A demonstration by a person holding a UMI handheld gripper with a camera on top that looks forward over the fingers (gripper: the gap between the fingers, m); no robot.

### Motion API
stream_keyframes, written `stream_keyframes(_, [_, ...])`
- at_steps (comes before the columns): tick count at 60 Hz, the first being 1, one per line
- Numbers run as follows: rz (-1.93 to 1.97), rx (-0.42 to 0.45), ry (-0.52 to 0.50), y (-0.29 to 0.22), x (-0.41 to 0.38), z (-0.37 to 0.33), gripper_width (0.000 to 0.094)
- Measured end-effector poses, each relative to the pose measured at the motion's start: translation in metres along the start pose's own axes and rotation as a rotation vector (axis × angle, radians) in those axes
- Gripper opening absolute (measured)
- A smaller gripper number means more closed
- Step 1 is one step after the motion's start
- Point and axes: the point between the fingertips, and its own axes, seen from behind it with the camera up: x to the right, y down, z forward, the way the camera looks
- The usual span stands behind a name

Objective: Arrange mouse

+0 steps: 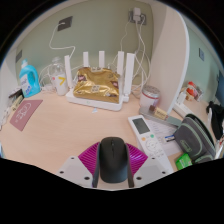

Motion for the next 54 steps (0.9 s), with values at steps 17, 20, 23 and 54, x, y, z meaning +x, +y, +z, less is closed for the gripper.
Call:
stream_keyframes(17, [0.063, 0.034, 0.139, -0.035, 0.004, -0.026, 0.0357])
stream_keyframes(20, [0.086, 0.083, 0.167, -0.063, 0.002, -0.041, 0.0355])
stream_keyframes(23, [0.111, 0.133, 0.197, -0.094, -0.002, -0.06, 0.0356])
stream_keyframes(54, [0.107, 0.179, -0.033, -0.204, -0.411, 0.001, 0.0353])
